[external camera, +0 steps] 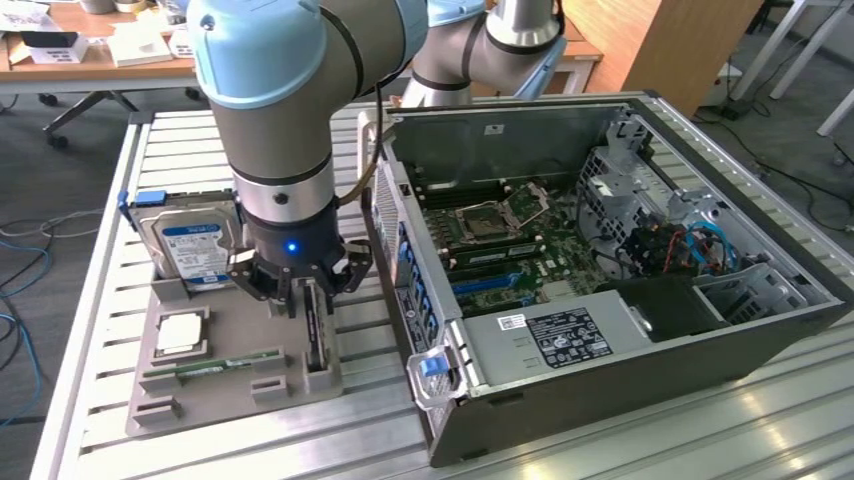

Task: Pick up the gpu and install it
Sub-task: 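Pick up the gpu and move the gpu toward the slot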

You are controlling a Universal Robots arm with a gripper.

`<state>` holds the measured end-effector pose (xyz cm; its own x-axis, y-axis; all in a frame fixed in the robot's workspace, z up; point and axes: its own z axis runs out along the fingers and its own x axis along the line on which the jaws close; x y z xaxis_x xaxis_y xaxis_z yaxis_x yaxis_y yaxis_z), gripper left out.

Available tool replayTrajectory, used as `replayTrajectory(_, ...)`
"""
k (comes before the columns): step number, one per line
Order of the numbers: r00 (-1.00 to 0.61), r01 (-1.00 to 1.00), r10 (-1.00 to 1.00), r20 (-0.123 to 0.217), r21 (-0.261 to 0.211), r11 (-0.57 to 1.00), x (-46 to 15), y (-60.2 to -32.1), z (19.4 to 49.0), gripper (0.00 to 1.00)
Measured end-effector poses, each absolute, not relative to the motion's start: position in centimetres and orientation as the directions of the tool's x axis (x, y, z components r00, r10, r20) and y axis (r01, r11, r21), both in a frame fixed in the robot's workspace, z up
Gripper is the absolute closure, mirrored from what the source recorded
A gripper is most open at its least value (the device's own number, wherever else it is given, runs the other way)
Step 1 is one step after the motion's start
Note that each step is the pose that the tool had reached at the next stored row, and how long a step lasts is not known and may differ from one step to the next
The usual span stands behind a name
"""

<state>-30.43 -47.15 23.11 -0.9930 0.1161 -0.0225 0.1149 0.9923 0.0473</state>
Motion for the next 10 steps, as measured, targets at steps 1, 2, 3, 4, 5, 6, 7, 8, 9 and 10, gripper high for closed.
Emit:
replayTrajectory(1, -0.993, 0.115, 0.116, -0.022, 0.047, 0.992, -30.43, -47.15, 23.10, 0.53)
replayTrajectory(2, -0.993, 0.115, 0.116, -0.023, 0.047, 0.992, -30.43, -47.15, 23.10, 0.53)
replayTrajectory(3, -0.993, 0.115, 0.116, -0.022, 0.047, 0.992, -30.43, -47.15, 23.11, 0.53)
replayTrajectory(4, -0.993, 0.115, 0.116, -0.023, 0.047, 0.992, -30.43, -47.15, 23.10, 0.53)
replayTrajectory(5, -0.993, 0.115, 0.116, -0.022, 0.047, 0.992, -30.43, -47.15, 23.11, 0.53)
replayTrajectory(6, -0.993, 0.115, 0.116, -0.023, 0.047, 0.992, -30.43, -47.15, 23.10, 0.53)
replayTrajectory(7, -0.993, 0.115, 0.116, -0.023, 0.047, 0.992, -30.43, -47.15, 23.10, 0.53)
replayTrajectory(8, -0.993, 0.115, 0.116, -0.022, 0.047, 0.992, -30.43, -47.15, 23.10, 0.54)
replayTrajectory(9, -0.993, 0.115, 0.116, -0.022, 0.047, 0.992, -30.43, -47.15, 23.11, 0.54)
replayTrajectory(10, -0.993, 0.115, 0.116, -0.023, 0.047, 0.992, -30.43, -47.15, 23.10, 0.54)
